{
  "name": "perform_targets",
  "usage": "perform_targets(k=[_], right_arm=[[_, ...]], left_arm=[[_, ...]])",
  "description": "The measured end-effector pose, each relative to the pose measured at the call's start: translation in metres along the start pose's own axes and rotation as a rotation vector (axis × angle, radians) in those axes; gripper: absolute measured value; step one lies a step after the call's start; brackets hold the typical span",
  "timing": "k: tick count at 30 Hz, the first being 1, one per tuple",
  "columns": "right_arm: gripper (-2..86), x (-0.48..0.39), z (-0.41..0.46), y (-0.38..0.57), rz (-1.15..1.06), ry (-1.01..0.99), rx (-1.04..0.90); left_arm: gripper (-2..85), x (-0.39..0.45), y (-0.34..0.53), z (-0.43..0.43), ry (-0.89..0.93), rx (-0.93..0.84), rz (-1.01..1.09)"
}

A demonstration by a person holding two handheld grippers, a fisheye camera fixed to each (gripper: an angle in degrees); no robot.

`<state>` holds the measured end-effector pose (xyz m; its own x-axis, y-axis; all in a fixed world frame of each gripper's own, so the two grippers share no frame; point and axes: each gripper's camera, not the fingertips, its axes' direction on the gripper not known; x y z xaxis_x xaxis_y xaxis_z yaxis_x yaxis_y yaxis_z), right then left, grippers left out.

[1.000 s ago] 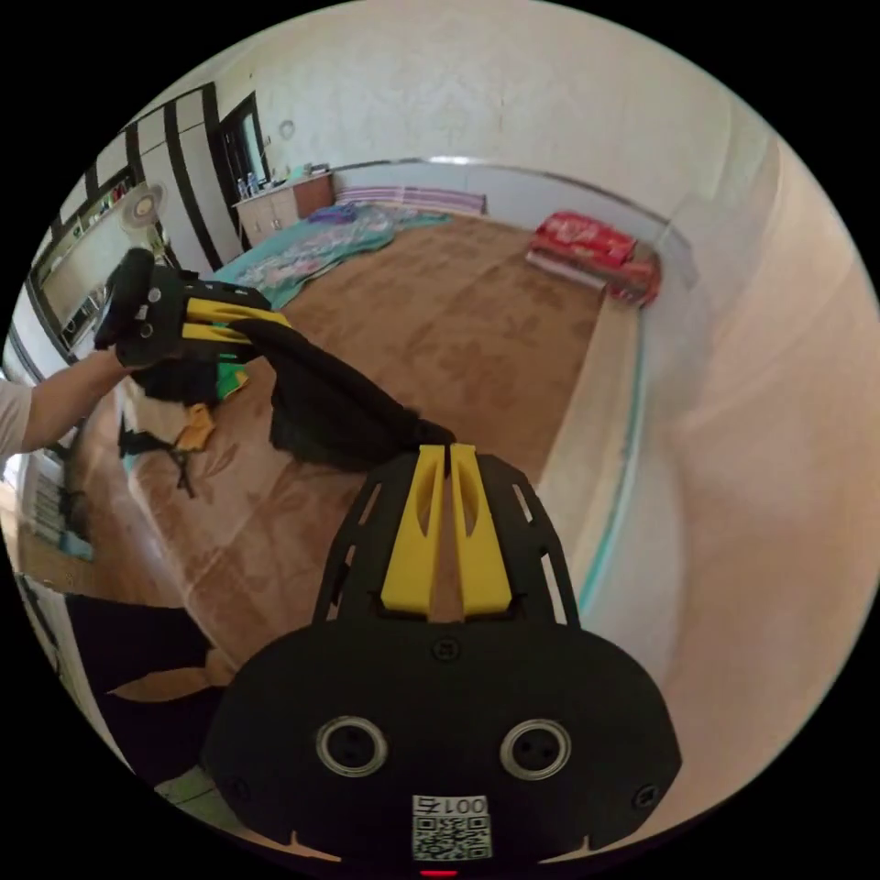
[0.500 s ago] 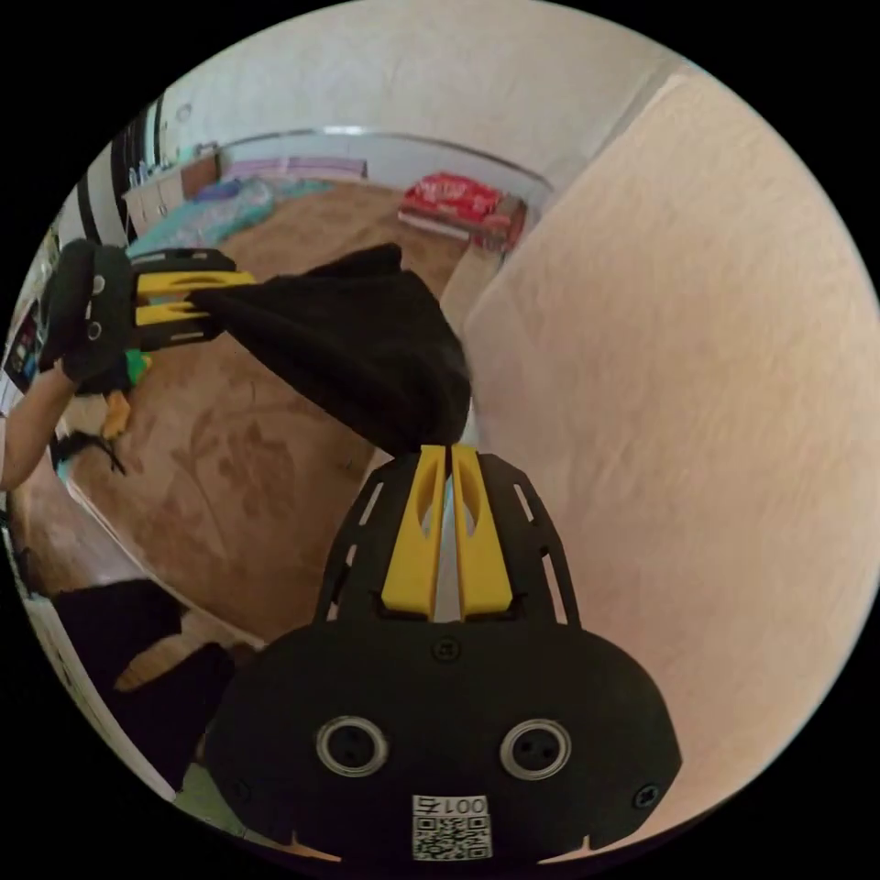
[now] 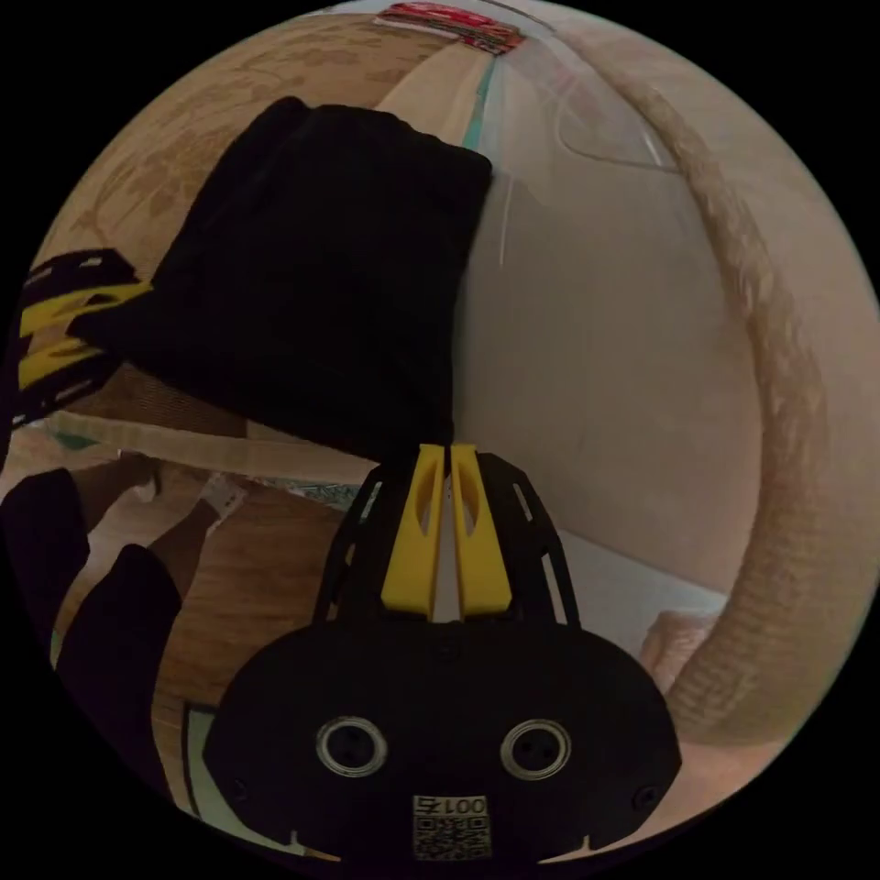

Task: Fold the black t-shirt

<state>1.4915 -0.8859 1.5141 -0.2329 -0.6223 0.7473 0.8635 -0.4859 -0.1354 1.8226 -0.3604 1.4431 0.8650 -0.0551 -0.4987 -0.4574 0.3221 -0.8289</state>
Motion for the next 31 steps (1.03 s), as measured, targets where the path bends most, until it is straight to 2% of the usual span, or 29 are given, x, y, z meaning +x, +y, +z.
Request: perform_targets(k=[4, 9, 13, 15, 17, 20, 24, 26, 31], right_arm=[[2.1, -0.002, 0.001, 0.023, 0.147, -0.097, -0.046], [7.1, -0.01, -0.015, 0.068, 0.241, -0.167, -0.131], [6.0, -0.021, -0.047, 0.102, 0.205, -0.091, -0.122], [3.4, -0.031, -0.084, 0.113, 0.151, -0.074, -0.042], [2.1, -0.039, -0.113, 0.113, 0.079, -0.067, 0.012], [1.0, -0.051, -0.171, 0.1, -0.071, -0.143, 0.144], [1.0, -0.074, -0.256, 0.074, -0.309, -0.201, 0.321], [1.4, -0.088, -0.289, 0.062, -0.409, -0.25, 0.362], [4.0, -0.141, -0.38, 0.037, -0.633, -0.392, 0.443]], left_arm=[[4.8, 0.027, 0.039, 0.015, 0.101, -0.029, -0.064], [12.4, 0.049, 0.113, 0.028, 0.24, 0.026, -0.113], [15.3, 0.062, 0.194, 0.029, 0.432, 0.076, -0.217], [14.7, 0.065, 0.234, 0.025, 0.54, 0.112, -0.298], [12.9, 0.068, 0.293, 0.019, 0.712, 0.164, -0.429], [11.1, 0.066, 0.383, 0.01, 0.848, 0.22, -0.676], [9.7, 0.061, 0.513, -0.004, 0.724, 0.221, -1.01], [9.6, 0.059, 0.609, -0.015, 0.579, 0.199, -1.201], [9.7, 0.073, 0.8, -0.046, 0.315, 0.083, -1.459]])
